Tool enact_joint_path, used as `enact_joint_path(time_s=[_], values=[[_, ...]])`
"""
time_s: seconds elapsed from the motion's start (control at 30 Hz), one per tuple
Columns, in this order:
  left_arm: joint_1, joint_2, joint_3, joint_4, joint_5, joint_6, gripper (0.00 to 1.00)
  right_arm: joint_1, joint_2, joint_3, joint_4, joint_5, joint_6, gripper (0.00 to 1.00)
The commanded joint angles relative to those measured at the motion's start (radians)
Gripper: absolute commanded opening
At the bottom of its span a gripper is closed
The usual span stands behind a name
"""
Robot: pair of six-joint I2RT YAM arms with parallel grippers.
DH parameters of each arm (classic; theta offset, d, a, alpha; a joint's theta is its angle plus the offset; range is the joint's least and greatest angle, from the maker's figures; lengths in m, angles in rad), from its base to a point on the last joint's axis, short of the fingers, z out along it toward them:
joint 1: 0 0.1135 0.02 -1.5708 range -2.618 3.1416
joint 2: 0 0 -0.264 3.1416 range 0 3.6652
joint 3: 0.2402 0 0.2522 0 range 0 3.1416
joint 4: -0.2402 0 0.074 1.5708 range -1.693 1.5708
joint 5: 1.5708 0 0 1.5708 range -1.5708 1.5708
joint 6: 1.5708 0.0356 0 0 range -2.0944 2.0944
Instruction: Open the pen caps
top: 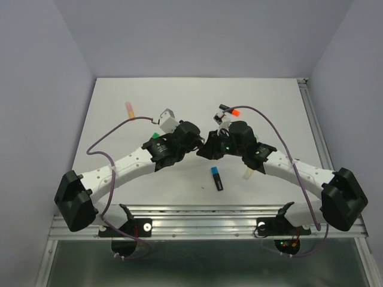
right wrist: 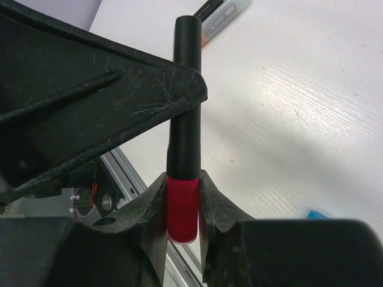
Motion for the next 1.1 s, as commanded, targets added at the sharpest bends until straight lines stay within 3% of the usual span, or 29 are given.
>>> enact_joint_path(time_s=[0.0, 0.1, 0.2, 0.4, 0.5, 0.63, 0.7, 0.77, 0.83, 0.87, 0.93, 0.97, 1.0, 1.07], values=[[0.022, 0.024, 0.082, -0.078, -0.22, -0.044, 0.0, 0.014, -0.049, 0.045, -0.028, -0.021, 0.009, 0.01], [0.094, 0.096, 0.122, -0.082, -0.307, -0.032, 0.0, 0.025, -0.101, 0.008, -0.057, -0.065, 0.058, 0.01], [0.296, 0.206, 0.182, -0.011, -0.176, 0.091, 0.0, 0.048, -0.17, -0.079, -0.062, -0.146, 0.108, 0.01], [0.384, 0.272, 0.239, 0.024, -0.241, 0.14, 0.0, 0.118, -0.306, -0.208, -0.104, -0.188, 0.2, 0.01], [0.439, 0.274, 0.231, 0.047, -0.163, 0.19, 0.0, 0.12, -0.375, -0.244, -0.112, -0.147, 0.196, 0.01], [0.439, 0.2, 0.145, 0.124, -0.077, 0.27, 0.0, 0.12, -0.389, -0.207, -0.137, -0.079, 0.167, 0.01], [0.438, 0.131, 0.111, 0.178, 0.029, 0.348, 0.0, 0.118, -0.386, -0.195, -0.131, -0.05, 0.165, 0.01], [0.439, 0.052, 0.046, 0.239, 0.116, 0.388, 0.12, 0.118, -0.377, -0.189, -0.109, -0.01, 0.171, 0.01], [0.438, -0.01, -0.043, 0.291, 0.232, 0.428, 0.32, 0.118, -0.363, -0.183, -0.088, 0.02, 0.187, 0.01], [0.436, -0.066, -0.077, 0.347, 0.266, 0.434, 0.49, 0.118, -0.356, -0.183, -0.044, 0.045, 0.191, 0.01], [0.436, -0.12, -0.163, 0.395, 0.376, 0.446, 0.63, 0.118, -0.334, -0.179, 0.006, 0.07, 0.214, 0.01], [0.432, -0.166, -0.189, 0.432, 0.409, 0.449, 0.79, 0.118, -0.323, -0.173, 0.061, 0.085, 0.219, 0.01], [0.43, -0.189, -0.214, 0.449, 0.464, 0.445, 0.8, 0.118, -0.307, -0.172, 0.088, 0.088, 0.228, 0.01], [0.421, -0.243, -0.277, 0.498, 0.522, 0.434, 0.96, 0.118, -0.279, -0.157, 0.17, 0.084, 0.233, 0.01]])
